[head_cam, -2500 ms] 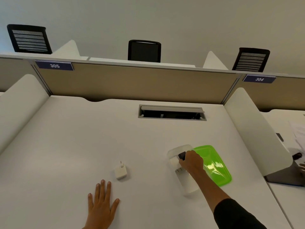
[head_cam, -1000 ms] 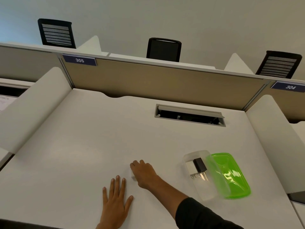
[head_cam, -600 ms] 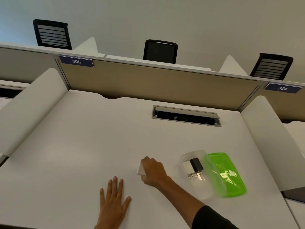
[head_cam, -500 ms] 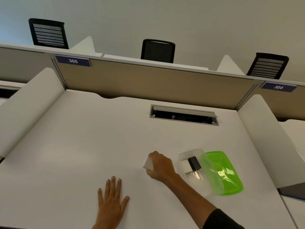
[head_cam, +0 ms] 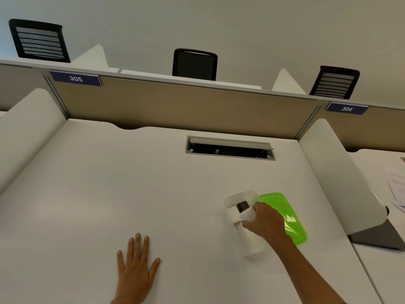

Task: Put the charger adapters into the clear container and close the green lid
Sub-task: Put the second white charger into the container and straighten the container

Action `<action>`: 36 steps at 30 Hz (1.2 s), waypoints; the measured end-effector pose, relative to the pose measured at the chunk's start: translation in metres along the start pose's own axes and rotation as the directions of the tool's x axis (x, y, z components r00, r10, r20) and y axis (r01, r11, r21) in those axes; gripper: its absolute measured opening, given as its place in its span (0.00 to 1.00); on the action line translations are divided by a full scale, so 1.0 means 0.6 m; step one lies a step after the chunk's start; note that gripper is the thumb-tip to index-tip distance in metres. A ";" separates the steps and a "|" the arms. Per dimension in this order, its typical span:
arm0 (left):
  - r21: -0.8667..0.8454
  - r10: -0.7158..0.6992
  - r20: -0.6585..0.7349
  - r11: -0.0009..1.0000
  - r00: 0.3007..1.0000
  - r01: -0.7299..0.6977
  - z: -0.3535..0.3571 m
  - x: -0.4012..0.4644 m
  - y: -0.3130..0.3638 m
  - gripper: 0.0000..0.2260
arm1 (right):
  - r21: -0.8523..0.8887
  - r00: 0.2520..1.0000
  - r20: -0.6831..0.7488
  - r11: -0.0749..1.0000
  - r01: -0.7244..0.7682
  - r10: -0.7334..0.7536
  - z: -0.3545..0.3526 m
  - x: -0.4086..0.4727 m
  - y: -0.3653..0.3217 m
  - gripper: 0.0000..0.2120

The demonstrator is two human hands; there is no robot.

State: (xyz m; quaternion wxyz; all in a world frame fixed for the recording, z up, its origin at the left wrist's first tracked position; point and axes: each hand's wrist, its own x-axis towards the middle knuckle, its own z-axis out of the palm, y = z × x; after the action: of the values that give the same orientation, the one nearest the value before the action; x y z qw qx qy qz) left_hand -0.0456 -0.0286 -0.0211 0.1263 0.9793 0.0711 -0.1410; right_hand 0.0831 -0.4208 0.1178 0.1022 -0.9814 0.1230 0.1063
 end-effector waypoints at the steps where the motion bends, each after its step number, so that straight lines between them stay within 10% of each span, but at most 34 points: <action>1: 0.005 0.001 0.007 1.000 1.000 -0.001 0.001 0.001 -0.001 0.48 | -0.029 1.000 0.029 1.000 -0.003 0.004 0.009 -0.005 0.006 0.27; 27: -0.011 -0.048 0.070 0.999 0.996 0.049 -0.003 0.009 0.012 0.55 | -0.161 0.983 0.180 0.987 -0.015 0.045 0.069 -0.021 0.031 0.37; 32: -0.089 0.037 0.051 0.996 0.998 -0.032 -0.013 0.039 0.056 0.59 | -0.050 0.997 0.037 0.996 -0.072 0.074 0.062 -0.022 0.044 0.30; 36: -0.189 0.198 0.033 0.964 0.980 -0.188 -0.036 0.071 0.135 0.42 | 0.126 0.973 -0.217 0.991 -0.049 0.076 0.064 -0.030 0.067 0.20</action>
State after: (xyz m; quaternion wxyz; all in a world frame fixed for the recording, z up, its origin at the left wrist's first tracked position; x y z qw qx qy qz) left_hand 0.0144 -0.0959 0.0046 0.2314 0.9617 -0.0150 -0.1461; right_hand 0.0483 -0.4460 0.0781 0.1431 -0.9749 0.1705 -0.0079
